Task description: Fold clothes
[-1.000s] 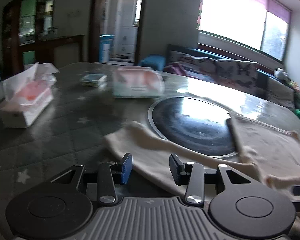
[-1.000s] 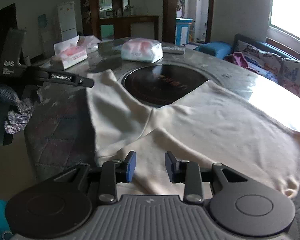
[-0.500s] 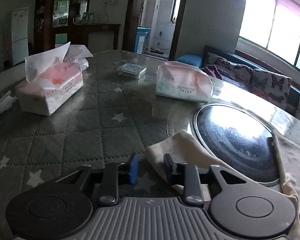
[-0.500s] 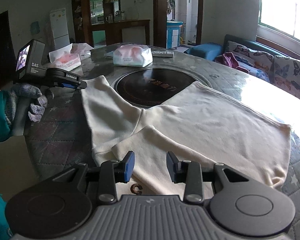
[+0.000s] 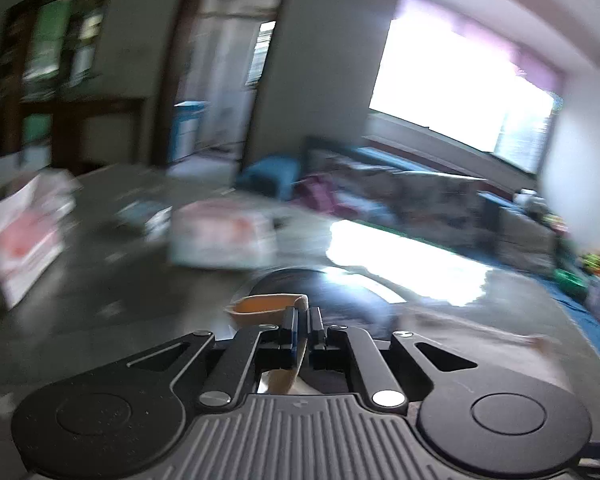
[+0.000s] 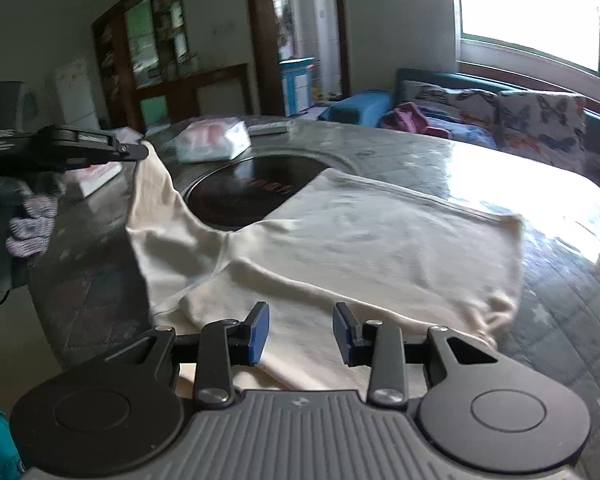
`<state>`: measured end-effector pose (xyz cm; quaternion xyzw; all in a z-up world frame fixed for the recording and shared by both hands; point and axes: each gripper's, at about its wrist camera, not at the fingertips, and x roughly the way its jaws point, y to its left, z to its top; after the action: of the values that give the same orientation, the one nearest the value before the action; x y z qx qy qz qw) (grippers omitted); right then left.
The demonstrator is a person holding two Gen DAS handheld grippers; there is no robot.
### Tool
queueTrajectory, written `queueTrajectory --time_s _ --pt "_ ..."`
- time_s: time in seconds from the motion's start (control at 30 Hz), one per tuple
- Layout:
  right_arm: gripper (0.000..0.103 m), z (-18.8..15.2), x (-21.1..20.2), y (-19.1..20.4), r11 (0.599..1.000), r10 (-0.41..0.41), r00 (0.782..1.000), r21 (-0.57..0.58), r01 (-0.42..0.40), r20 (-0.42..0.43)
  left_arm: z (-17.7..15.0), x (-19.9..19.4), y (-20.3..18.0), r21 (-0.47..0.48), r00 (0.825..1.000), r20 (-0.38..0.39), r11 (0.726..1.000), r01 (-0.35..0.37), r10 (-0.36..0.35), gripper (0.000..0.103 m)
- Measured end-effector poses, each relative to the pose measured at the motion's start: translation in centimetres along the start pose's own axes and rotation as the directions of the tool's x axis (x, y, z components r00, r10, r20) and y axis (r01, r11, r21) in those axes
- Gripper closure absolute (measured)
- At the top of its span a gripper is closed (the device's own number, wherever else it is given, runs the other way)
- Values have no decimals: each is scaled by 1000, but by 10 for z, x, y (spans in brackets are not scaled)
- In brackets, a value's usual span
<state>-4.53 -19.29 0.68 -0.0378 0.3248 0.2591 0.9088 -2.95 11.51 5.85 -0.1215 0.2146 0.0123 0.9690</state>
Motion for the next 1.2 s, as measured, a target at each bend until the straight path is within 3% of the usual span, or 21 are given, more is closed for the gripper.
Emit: queueTrajectory --time_s 0.17,0.33,0.53,0.83,0.93,1.0,1.07,1.13,1.2 --pt "68 -9 -19 -20 997 -49 998 56 47 33 0 -11 -62 73 981 -31 978 194 -192 98" --pt "68 -20 -35 -39 989 -94 994 119 87 49 -11 -14 -118 129 933 -83 924 359 -351 98" --pt "68 -37 -48 -59 974 -139 989 185 127 50 -35 -5 -169 160 874 -172 863 480 -454 98" --pt "68 -48 -53 -79 955 -177 983 247 161 43 -79 11 -202 184 815 -308 810 556 -490 96" --pt "68 -46 -53 -81 953 -178 983 259 160 45 -90 11 -201 186 795 -355 797 575 -491 93" --pt "68 -45 -52 -82 951 -178 983 266 160 46 -92 10 -197 195 789 -371 790 581 -489 84" --pt "68 -43 -50 -82 952 -170 984 268 152 48 -93 8 -191 201 791 -372 790 580 -486 76" --pt "68 -41 -47 -81 954 -157 986 265 139 50 -92 6 -183 207 796 -367 792 575 -482 74" --pt "68 -37 -42 -78 958 -138 989 260 121 49 -91 5 -173 220 814 -352 804 552 -462 74"
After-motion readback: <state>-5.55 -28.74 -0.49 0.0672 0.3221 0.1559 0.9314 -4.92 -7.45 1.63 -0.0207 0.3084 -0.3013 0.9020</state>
